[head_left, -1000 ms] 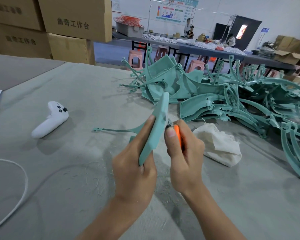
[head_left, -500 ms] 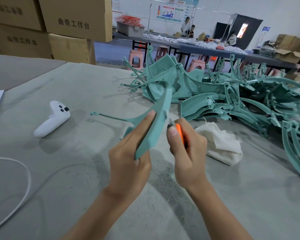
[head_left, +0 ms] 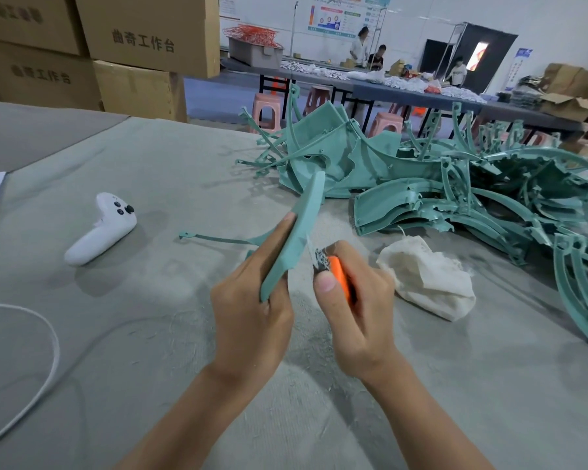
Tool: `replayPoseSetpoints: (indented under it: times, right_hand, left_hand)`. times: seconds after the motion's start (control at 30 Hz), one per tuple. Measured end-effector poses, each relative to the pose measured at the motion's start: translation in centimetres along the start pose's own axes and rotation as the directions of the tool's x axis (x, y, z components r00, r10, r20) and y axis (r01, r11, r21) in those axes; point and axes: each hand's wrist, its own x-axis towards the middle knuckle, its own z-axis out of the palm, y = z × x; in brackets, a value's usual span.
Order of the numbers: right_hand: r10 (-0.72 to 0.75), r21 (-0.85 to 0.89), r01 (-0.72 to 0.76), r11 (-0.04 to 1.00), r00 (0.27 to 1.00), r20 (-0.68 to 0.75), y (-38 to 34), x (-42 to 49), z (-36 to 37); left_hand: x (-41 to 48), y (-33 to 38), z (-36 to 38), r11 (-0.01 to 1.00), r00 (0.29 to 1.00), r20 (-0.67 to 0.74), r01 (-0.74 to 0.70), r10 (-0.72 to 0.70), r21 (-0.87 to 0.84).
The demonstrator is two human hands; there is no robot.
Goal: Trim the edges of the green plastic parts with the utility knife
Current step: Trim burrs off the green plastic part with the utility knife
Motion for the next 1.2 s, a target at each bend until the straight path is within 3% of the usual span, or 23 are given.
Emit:
replayPoseSetpoints:
  times: [0.23,0.37,0.57,0.73,1.0,1.07,1.2]
  right_hand:
    - [0.189,0.203,-0.161,0.966,0.973,-0.129,-0.3,0.2,-0.1]
    - [0.276,0.243,-0.242,0.939,0.954,-0.114,-0.7,0.5,-0.1]
    - [0.271,0.283,-0.23,0.931,0.956,-0.115,-0.8,0.7,-0.2]
    - [0.279,0.229,-0.241,0.943,0.948,-0.153,-0.8,0.9,-0.5]
    - [0.456,0.23,-0.397,0.889,0.822,-0.342,0.2,1.3,-1.4]
    - [0.428,0.204,-0.379,0.903,0.845,-0.322,0.6,1.4,-1.6]
    - [0.318,0.145,-0.297,0.944,0.937,-0.146,0.1,1.4,-1.3]
  left_hand:
    - [0.0,-0.5,0.0,0.999,0.999,0.042,-0.017,0.015,0.05]
    - [-0.1,-0.7,-0.1,0.996,0.996,0.057,-0.065,0.062,0.055]
    - [-0.3,-0.9,-0.2,0.98,0.973,0.136,-0.194,0.186,0.048]
    - [-0.4,-1.0,0.0,0.975,0.972,0.116,-0.211,0.202,0.073]
    - [-0.7,-0.9,0.2,0.985,0.985,0.082,-0.156,0.15,0.073]
    - [-0.5,-0.8,0.1,0.994,0.994,0.064,-0.09,0.086,0.056]
    - [0.1,-0.3,0.1,0.999,0.999,-0.022,0.028,-0.027,0.028]
